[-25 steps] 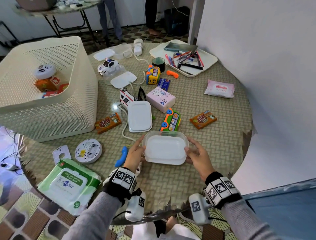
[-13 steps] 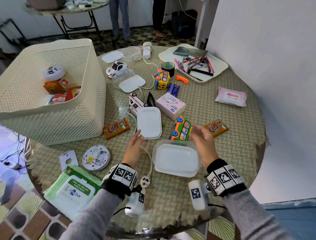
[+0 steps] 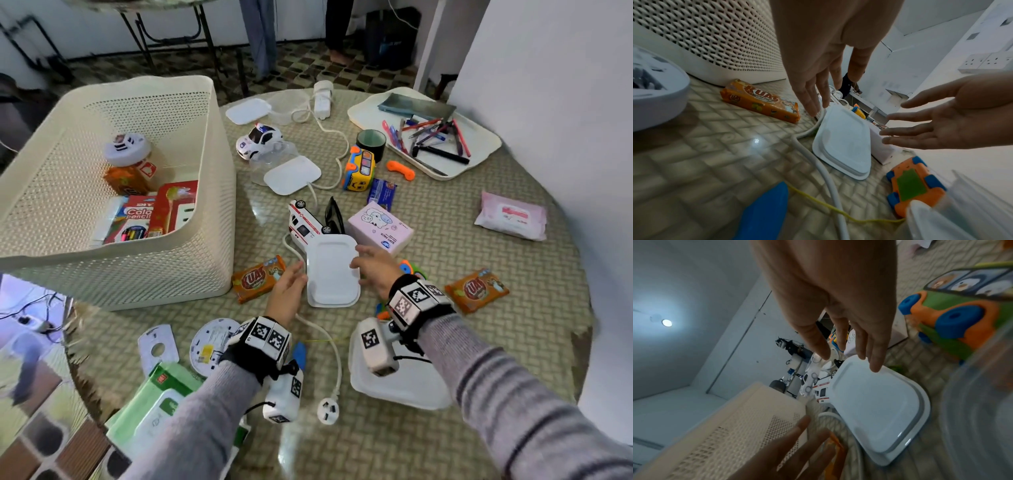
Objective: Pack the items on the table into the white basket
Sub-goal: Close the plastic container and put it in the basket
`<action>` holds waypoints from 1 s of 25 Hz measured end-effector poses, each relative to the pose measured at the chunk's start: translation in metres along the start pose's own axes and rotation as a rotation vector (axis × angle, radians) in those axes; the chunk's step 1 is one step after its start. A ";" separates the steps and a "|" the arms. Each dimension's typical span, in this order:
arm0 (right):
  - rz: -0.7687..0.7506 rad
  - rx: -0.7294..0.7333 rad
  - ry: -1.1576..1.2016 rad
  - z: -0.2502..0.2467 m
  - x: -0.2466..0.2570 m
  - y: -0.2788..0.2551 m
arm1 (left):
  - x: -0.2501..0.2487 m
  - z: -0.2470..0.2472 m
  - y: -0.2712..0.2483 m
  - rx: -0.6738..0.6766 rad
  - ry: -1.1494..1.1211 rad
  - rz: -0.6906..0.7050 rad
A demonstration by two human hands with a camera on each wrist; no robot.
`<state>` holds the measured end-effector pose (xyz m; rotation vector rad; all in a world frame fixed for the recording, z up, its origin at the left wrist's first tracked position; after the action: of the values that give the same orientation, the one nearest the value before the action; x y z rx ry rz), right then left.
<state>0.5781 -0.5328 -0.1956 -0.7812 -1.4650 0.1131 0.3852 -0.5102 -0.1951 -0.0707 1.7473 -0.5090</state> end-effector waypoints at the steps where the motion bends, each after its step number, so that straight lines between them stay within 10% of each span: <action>1: 0.015 0.002 -0.041 0.003 -0.003 0.008 | 0.004 0.000 0.008 0.018 0.012 -0.004; 14: -0.071 -0.094 0.012 -0.005 -0.011 0.012 | 0.012 0.005 0.026 0.042 0.207 0.080; 25: -0.241 0.051 0.351 -0.028 0.035 -0.071 | -0.056 -0.008 -0.037 0.068 -0.082 0.208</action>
<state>0.5815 -0.5790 -0.1256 -0.5456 -1.2050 -0.1629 0.3836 -0.5233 -0.1287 0.1355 1.6340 -0.4075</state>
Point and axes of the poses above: each hand's wrist, its own y-axis towards the middle knuckle, its own z-axis out of the palm, x = y × z, the point moved 8 cm from there along y, towards the middle knuckle, and after that the axes turned 5 degrees about y, right-handed, at the moved point
